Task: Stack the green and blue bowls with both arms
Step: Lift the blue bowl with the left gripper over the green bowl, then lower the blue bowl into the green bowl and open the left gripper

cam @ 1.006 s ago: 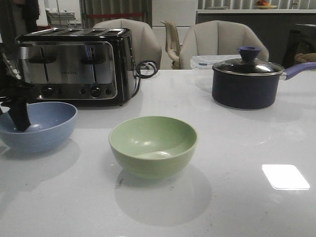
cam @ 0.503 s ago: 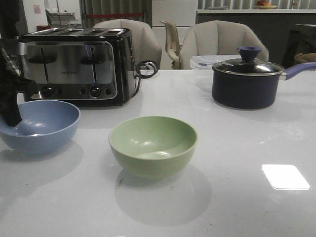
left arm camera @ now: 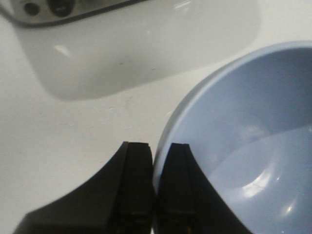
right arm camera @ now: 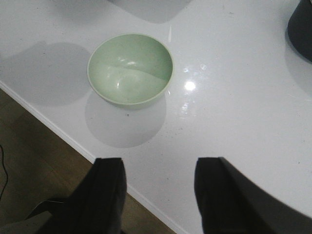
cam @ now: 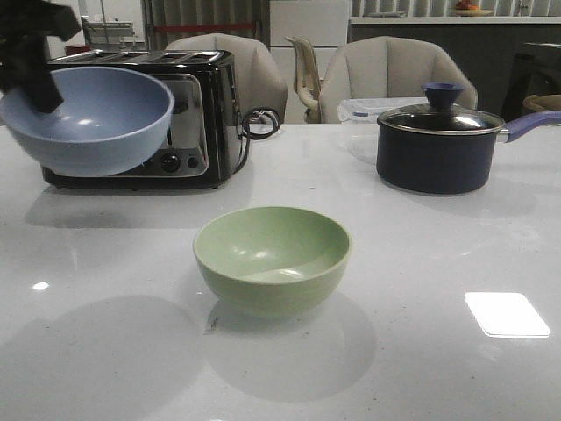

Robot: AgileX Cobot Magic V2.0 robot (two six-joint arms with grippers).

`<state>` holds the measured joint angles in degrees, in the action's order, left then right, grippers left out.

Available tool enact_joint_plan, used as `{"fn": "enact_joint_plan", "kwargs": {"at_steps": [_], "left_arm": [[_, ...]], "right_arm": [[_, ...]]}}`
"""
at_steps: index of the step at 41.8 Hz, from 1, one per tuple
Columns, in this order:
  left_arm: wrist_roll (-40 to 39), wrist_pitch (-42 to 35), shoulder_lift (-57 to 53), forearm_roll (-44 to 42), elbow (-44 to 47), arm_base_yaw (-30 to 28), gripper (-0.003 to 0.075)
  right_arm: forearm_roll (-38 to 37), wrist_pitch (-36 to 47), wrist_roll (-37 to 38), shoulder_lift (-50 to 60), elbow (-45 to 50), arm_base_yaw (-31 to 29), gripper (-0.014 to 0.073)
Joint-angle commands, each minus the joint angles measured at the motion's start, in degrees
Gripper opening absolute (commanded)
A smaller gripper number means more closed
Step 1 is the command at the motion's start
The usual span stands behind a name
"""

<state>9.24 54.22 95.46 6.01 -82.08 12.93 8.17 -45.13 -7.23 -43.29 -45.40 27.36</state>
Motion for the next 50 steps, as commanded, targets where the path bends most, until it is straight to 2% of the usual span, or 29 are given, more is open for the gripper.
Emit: {"fn": "enact_joint_plan", "kwargs": {"at_steps": [1, 10, 18, 31, 43, 45, 50], "left_arm": [[0.1, -1.2, -3.0, 4.7, -2.3, 3.4, 0.0098], [0.1, -3.0, -0.7, 6.5, -2.3, 12.0, 0.0098], [0.1, -7.3, 3.2, 6.6, -2.4, 16.5, 0.0098], [0.1, -6.3, 10.3, 8.7, -7.0, 17.6, 0.0099], [0.0, -5.2, 13.8, 8.8, -7.5, 17.6, 0.0106], [0.0, -4.9, 13.9, 8.8, -7.5, 17.6, 0.0132], [0.0, -4.3, 13.9, 9.4, -7.5, 17.6, 0.0283]], "right_arm": [[0.1, 4.1, -0.6, 0.3, -1.5, -0.2, 0.0443], [0.1, 4.1, -0.6, 0.3, -1.5, -0.2, 0.0443], [0.1, 4.1, -0.6, 0.3, -1.5, -0.2, 0.0443], [0.1, 4.1, -0.6, 0.3, -1.5, -0.2, 0.0443], [0.1, 4.0, -0.6, 0.3, -1.5, -0.2, 0.0443], [0.1, 4.0, -0.6, 0.3, -1.5, -0.2, 0.0443], [0.1, 4.0, -0.6, 0.3, -1.5, -0.2, 0.0443]]}}
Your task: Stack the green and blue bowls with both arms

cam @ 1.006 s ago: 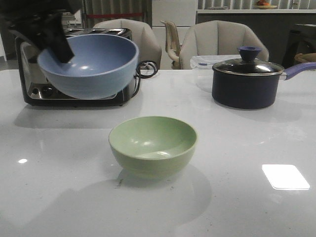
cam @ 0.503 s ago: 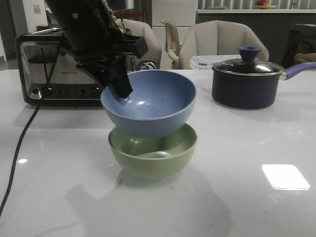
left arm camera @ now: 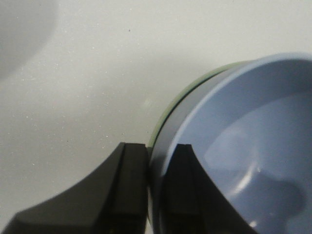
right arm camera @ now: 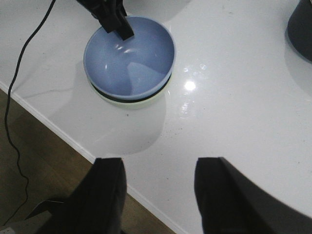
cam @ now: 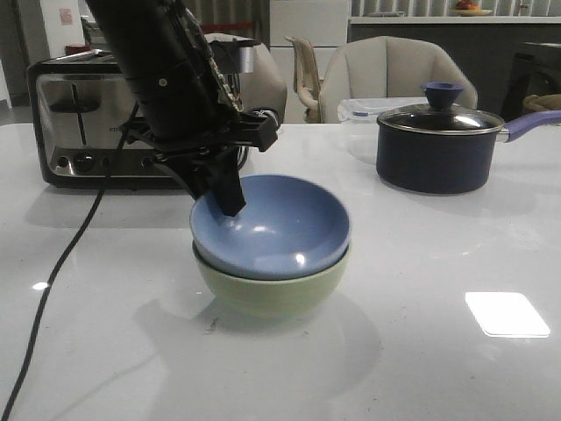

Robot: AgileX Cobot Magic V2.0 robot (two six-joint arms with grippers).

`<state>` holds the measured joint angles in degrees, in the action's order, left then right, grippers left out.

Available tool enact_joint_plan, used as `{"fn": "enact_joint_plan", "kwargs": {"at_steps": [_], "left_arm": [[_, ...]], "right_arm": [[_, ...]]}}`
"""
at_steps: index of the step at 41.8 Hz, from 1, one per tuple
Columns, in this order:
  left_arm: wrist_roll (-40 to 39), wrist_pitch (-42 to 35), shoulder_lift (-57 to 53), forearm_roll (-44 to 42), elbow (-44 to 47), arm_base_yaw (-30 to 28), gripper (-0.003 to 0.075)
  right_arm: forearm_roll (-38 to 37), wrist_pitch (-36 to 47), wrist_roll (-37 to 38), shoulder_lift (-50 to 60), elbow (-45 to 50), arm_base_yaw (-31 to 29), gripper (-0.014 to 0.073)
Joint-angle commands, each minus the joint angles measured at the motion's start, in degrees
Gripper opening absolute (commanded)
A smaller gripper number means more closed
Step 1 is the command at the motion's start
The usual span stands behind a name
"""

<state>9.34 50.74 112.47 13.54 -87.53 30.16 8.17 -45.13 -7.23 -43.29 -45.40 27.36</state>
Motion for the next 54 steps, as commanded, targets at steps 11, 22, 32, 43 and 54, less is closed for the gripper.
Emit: {"fn": "enact_joint_plan", "kwargs": {"at_steps": [11, 22, 32, 43, 54], "left_arm": [[-0.1, 1.4, -4.2, 2.0, -3.4, 0.3, 0.0493], [-0.1, 3.7, -15.0, -0.1, -2.9, 0.3, 0.0490], [-0.1, 0.9, -31.6, -0.2, 7.1, 0.3, 0.0490], [0.0, -5.2, -48.3, -1.3, 23.8, 0.3, 0.0490], [0.0, -7.4, -62.6, -4.1, 38.5, 0.3, 0.0490]], "right_arm": [[0.1, 4.0, -0.6, 0.3, -1.5, -0.2, 0.0443], [0.1, 4.0, -0.6, 0.3, -1.5, -0.2, 0.0443], [0.1, 4.0, -0.6, 0.3, -1.5, -0.2, 0.0443], [0.1, 4.0, -0.6, 0.3, -1.5, -0.2, 0.0443], [0.1, 4.0, -0.6, 0.3, -1.5, -0.2, 0.0443]]}}
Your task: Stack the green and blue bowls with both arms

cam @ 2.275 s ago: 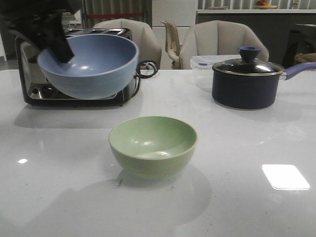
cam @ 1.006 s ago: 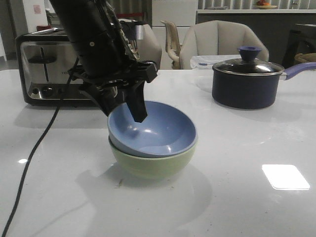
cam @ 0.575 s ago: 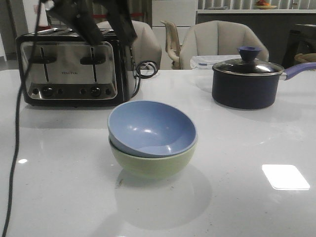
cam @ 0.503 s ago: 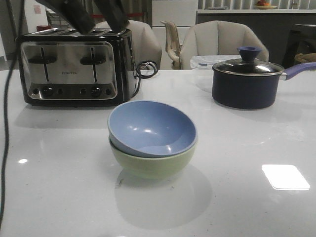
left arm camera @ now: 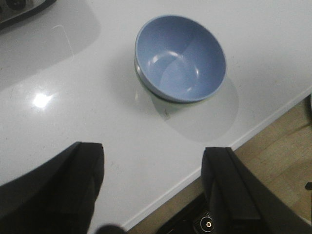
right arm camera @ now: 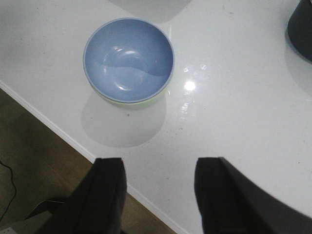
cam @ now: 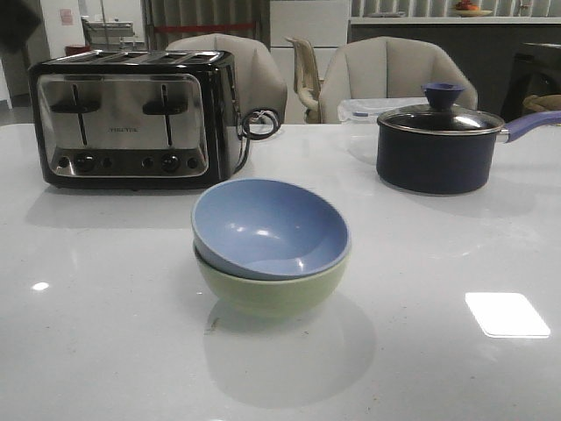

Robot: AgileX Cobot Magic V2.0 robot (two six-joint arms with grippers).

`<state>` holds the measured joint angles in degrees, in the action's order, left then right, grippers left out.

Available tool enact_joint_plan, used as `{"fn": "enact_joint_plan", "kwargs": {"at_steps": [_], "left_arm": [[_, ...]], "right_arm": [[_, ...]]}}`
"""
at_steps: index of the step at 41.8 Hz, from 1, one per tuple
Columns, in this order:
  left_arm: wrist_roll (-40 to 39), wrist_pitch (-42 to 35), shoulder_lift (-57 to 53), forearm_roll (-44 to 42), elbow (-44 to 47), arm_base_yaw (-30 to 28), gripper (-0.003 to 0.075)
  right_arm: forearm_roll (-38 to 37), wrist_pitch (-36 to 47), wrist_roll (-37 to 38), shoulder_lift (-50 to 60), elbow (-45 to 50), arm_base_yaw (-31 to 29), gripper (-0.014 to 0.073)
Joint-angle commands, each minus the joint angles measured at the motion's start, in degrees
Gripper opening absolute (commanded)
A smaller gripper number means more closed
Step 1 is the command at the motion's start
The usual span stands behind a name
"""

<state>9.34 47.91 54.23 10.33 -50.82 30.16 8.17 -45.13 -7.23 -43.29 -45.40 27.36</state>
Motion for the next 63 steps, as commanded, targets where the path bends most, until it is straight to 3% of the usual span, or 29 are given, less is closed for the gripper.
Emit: {"fn": "enact_joint_plan", "kwargs": {"at_steps": [1, 15, 20, 24, 28, 32, 58, 63], "left_arm": [[0.0, -4.9, -5.3, -1.4, 3.1, 0.3, 0.0490], [0.0, -8.7, -15.6, -4.2, 11.4, 0.3, 0.0487], [0.0, -8.7, -15.6, -4.2, 11.4, 0.3, 0.0402], [0.0, -8.7, -15.6, -4.2, 11.4, 0.3, 0.0282], [0.0, -8.7, -15.6, -4.2, 11.4, 0.3, 0.0176], [0.0, -8.7, -15.6, -4.2, 11.4, 0.3, 0.0096], [0.0, -8.4, -15.5, -4.2, 11.4, 0.7, 0.0098], [0.0, -9.1, -18.7, -8.4, 11.4, 1.8, 0.0098]], "right_arm": [[0.1, 4.0, -0.6, 0.3, -1.5, -0.2, 0.0443], [0.1, 3.6, -0.6, 0.3, -1.5, -0.2, 0.0428], [0.1, 3.2, -0.6, 0.0, -1.5, -0.2, 0.0275], [0.1, 2.8, -0.6, 0.0, -1.5, -0.2, 0.0125], [0.1, 2.8, -0.6, 0.0, -1.5, -0.2, 0.0029], [0.1, 2.8, -0.6, 0.0, -1.5, -0.2, 0.0035], [0.1, 2.8, -0.6, 0.0, -1.5, -0.2, 0.0035], [0.1, 2.8, -0.6, 0.0, -1.5, -0.2, 0.0035]]}}
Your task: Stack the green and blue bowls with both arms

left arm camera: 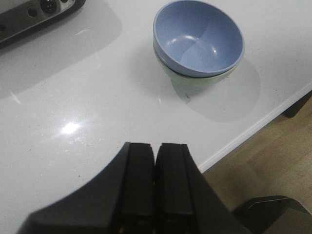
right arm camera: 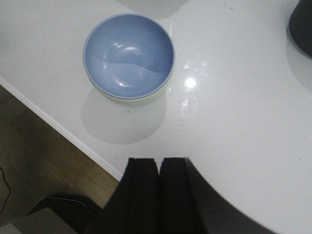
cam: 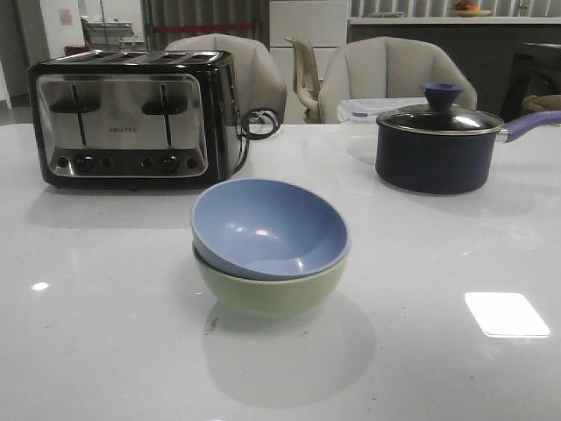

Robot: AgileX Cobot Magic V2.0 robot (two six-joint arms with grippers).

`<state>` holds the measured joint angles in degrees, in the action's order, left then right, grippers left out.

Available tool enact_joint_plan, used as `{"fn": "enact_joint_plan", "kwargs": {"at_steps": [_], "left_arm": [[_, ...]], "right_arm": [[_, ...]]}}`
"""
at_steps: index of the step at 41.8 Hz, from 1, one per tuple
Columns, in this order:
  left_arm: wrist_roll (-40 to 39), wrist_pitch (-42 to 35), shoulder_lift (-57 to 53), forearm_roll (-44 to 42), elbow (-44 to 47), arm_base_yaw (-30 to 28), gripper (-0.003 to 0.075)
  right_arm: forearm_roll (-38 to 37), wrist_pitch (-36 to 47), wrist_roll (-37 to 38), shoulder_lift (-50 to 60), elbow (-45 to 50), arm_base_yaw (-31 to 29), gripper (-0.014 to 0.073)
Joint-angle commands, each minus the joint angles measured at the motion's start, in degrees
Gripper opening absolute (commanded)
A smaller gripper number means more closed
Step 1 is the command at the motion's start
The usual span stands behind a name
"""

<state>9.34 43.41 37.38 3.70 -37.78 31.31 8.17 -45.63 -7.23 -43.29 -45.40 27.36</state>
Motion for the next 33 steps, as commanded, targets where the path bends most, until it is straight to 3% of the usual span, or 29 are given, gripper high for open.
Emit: {"fn": "enact_joint_plan", "kwargs": {"at_steps": [1, 12, 22, 33], "left_arm": [[0.0, -4.6, -2.6, -1.9, -1.6, 0.5, 0.0098], [0.0, -6.8, -13.2, -1.9, 2.6, -7.1, 0.0098], [0.0, -24.7, -27.2, 1.1, 18.0, -18.0, 0.0098], [0.0, -42.5, -39.0, 1.1, 34.3, -24.4, 0.0098]], "right_arm": [[0.1, 3.3, -0.6, 0.0, -1.5, -0.2, 0.0035], [0.1, 3.3, -0.6, 0.0, -1.5, -0.2, 0.0035], [0.1, 3.3, -0.6, 0.0, -1.5, -0.2, 0.0035], [0.1, 3.3, -0.6, 0.0, -1.5, -0.2, 0.0035]]}}
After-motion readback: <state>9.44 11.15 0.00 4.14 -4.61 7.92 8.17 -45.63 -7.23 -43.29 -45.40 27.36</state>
